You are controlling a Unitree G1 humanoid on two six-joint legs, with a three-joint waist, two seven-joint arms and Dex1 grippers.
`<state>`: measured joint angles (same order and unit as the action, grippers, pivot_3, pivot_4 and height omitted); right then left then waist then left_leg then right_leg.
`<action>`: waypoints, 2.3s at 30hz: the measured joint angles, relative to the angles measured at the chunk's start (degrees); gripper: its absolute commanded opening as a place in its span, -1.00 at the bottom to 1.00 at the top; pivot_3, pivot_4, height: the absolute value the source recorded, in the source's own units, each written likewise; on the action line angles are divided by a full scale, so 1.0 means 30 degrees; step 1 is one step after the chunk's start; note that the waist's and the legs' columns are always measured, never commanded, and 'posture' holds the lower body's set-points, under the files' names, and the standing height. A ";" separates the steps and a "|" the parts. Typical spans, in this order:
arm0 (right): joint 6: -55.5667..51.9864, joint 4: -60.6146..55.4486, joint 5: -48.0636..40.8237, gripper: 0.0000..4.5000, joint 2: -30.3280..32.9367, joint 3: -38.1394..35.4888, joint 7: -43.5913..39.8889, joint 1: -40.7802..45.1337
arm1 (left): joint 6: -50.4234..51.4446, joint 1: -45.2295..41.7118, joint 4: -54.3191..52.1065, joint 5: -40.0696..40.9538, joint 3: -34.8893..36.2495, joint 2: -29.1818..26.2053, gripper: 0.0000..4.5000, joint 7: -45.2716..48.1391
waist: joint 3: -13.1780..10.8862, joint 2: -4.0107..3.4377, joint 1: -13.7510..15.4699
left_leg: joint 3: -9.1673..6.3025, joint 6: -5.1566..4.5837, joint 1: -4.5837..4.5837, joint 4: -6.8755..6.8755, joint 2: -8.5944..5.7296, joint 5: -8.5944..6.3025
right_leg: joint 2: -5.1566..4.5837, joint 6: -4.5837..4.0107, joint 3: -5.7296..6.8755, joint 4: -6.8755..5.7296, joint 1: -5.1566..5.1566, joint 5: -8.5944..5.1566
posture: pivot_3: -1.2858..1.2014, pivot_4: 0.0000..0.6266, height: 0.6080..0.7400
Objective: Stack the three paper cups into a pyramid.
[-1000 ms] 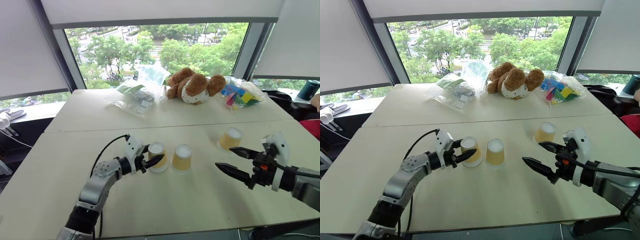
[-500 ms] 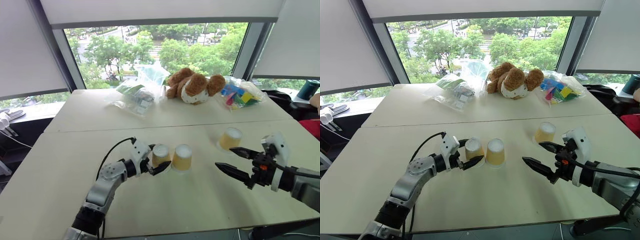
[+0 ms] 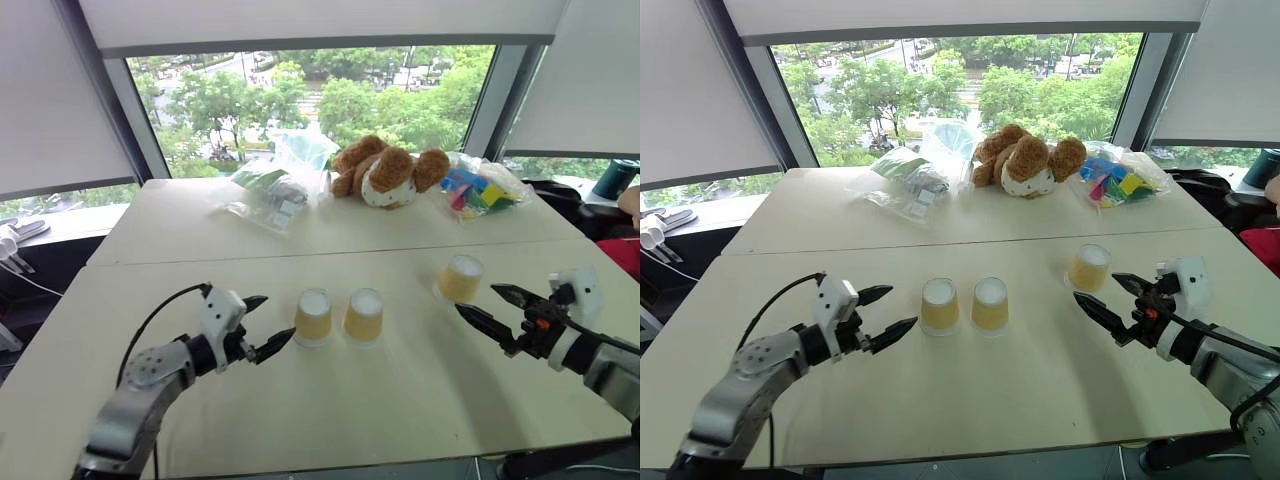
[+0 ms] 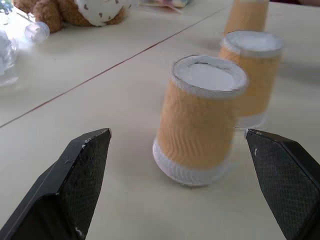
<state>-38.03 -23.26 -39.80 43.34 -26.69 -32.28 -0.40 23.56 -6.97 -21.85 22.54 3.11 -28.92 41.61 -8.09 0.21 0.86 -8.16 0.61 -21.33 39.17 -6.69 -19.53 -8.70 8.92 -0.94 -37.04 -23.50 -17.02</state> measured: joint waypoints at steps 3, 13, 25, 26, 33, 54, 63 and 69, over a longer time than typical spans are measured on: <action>0.0658 0.0629 0.0538 1.00 -0.0284 0.0875 -0.0222 0.0635 | 0.0244 -0.0200 -0.0301 0.0177 -0.0230 0.0427 0.96 -0.0374 | 0.0001 -0.0002 -0.0019 | 0.0003 0.0001 0.0014 0.0006 -0.0002 0.0000 | 0.0002 0.0000 0.0000 0.0007 0.0020 0.0000 | 0.03 -0.52 1.00; 0.2539 0.3117 0.2583 1.00 -0.0691 0.0332 0.0572 0.1122 | 0.3787 0.1036 -0.3108 0.3284 0.1489 -0.2855 0.96 0.0563 | -0.0002 -0.0009 -0.0053 | 0.0005 0.0001 0.0009 -0.0017 0.0011 0.0000 | 0.0009 -0.0002 -0.0004 0.0008 -0.0002 -0.0002 | 0.03 -0.52 1.00; 0.5575 0.9929 0.5352 1.00 -0.1906 0.3218 0.0124 0.6418 | 0.7414 0.0680 -0.7066 0.7569 0.2059 -0.3493 0.96 -0.1471 | -0.0001 -0.0025 -0.0256 | 0.0018 0.0002 0.0013 -0.0027 0.0016 0.0000 | 0.0016 -0.0004 -0.0016 0.0008 -0.0006 -0.0002 | 0.03 -0.52 1.00; 0.5976 1.0598 0.5550 1.00 -0.2095 0.3394 0.0087 0.6795 | 0.7423 0.0848 -0.7195 0.7579 0.1986 -0.3497 0.96 -0.1592 | -0.0001 -0.0024 -0.0268 | 0.0018 0.0003 0.0014 -0.0026 0.0016 0.0000 | 0.0016 -0.0004 -0.0016 0.0009 -0.0006 -0.0002 | 0.03 -0.52 1.00; 0.8136 1.4803 0.6839 1.00 -0.2987 0.4234 -0.0114 0.9266 | 0.7449 0.1355 -0.7732 0.7774 0.1703 -0.3720 0.96 -0.2300 | -0.0002 -0.0028 -0.0398 | 0.0018 0.0004 0.0008 -0.0031 0.0017 0.0001 | 0.0016 -0.0005 -0.0015 0.0011 -0.0010 -0.0003 | 0.03 -0.52 1.00; 0.7737 1.3605 0.6790 -0.04 -0.3508 0.4992 -0.1414 1.0282 | 0.6238 0.0550 -0.6249 0.7224 0.2562 -0.5808 1.00 -0.1370 | -0.0035 -0.0092 -0.0662 | 0.0031 0.0005 -0.0012 -0.0058 0.0024 0.0002 | 0.0022 -0.0005 -0.0018 0.0007 -0.0053 -0.0003 | 0.03 -0.52 1.00; 0.1673 0.4752 0.3716 -0.04 -0.3546 0.6700 -0.2115 1.2225 | 0.5303 0.0897 -0.4450 0.6747 0.4045 -0.6702 1.00 0.0150 | -0.0040 -0.0101 -0.0457 | -0.0015 0.0006 -0.0024 -0.0064 0.0011 -0.0001 | 0.0015 -0.0007 -0.0012 0.0010 -0.0046 -0.0001 | 0.03 -0.52 1.00; -0.1381 0.1727 0.1611 -0.04 -0.4744 0.7863 -0.1687 1.1628 | 0.4969 0.1210 -0.4275 0.6338 0.3989 -0.6433 1.00 0.0246 | -0.0042 -0.0100 -0.0537 | -0.0014 0.0005 -0.0024 -0.0053 0.0005 -0.0002 | 0.0009 -0.0007 -0.0019 0.0007 -0.0058 -0.0001 | 0.03 -0.52 1.00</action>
<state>-42.17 -18.08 -34.97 29.11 -3.11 -37.34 34.48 38.47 -3.34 -34.67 41.55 15.08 -48.22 42.35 -8.22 -0.09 -0.75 -8.21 0.63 -21.41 39.01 -6.68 -19.54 -8.67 8.90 -0.99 -37.02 -23.68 -17.02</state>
